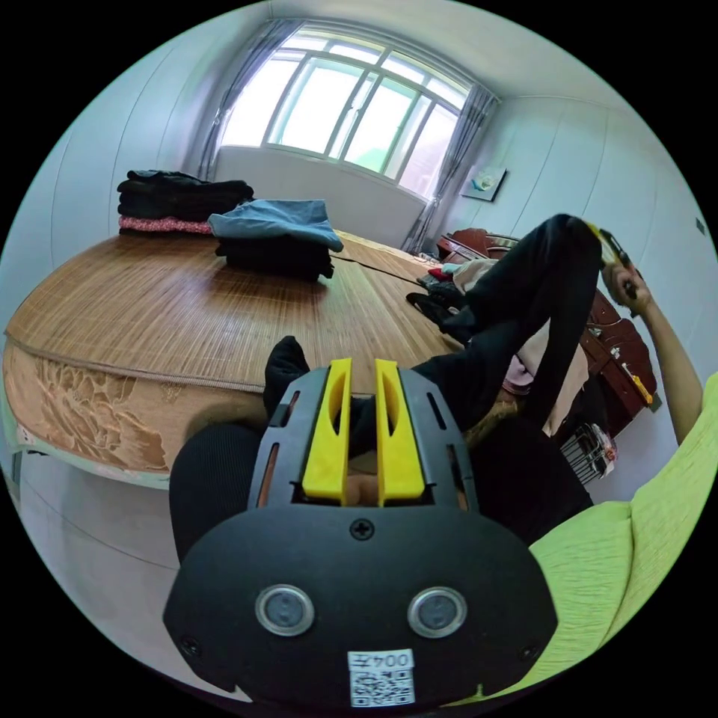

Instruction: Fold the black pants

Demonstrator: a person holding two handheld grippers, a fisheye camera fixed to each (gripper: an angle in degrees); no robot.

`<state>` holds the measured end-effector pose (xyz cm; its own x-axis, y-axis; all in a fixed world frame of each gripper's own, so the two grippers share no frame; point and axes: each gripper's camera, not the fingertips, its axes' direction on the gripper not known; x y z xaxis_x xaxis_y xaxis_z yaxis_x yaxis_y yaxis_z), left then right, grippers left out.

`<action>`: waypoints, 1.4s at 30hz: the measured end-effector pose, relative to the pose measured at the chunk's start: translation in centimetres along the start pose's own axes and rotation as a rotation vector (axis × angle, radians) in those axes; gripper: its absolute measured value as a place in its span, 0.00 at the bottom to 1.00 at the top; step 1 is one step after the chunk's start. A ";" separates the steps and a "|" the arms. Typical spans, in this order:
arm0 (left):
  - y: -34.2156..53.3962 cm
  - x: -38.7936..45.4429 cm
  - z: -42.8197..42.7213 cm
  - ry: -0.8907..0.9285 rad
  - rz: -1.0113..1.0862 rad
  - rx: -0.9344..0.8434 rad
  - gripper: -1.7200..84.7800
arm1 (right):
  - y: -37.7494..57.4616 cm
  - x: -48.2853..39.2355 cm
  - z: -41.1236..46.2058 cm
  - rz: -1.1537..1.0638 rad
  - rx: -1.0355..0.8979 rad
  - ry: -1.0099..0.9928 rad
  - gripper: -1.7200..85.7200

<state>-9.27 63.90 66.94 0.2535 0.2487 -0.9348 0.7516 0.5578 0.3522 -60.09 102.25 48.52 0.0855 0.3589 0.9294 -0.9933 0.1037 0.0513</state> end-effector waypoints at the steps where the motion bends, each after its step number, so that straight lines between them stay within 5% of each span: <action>1: -0.1 -0.1 -0.1 0.010 0.007 0.003 0.10 | -0.1 -0.7 -0.3 -0.015 0.027 -0.035 0.07; 16: -4.6 4.0 -4.3 0.245 0.184 0.128 0.23 | -4.8 -19.1 3.4 -0.362 0.303 -0.522 0.08; 23: -5.3 1.1 -3.9 0.206 0.113 0.133 0.26 | -1.6 -19.2 6.9 -0.685 0.366 0.000 0.08; 37: -6.0 -2.8 2.9 0.079 0.084 -0.034 0.25 | 4.1 9.6 5.1 -0.179 -0.134 0.878 0.09; 42: -6.8 -3.6 4.2 0.077 0.037 -0.041 0.24 | 5.3 13.1 4.1 -0.327 -0.324 1.290 0.12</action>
<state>-12.71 55.89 67.78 0.2322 0.3291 -0.9153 0.7162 0.5789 0.3898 -64.52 103.74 62.45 0.4987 0.8591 -0.1148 -0.8667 0.4961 -0.0525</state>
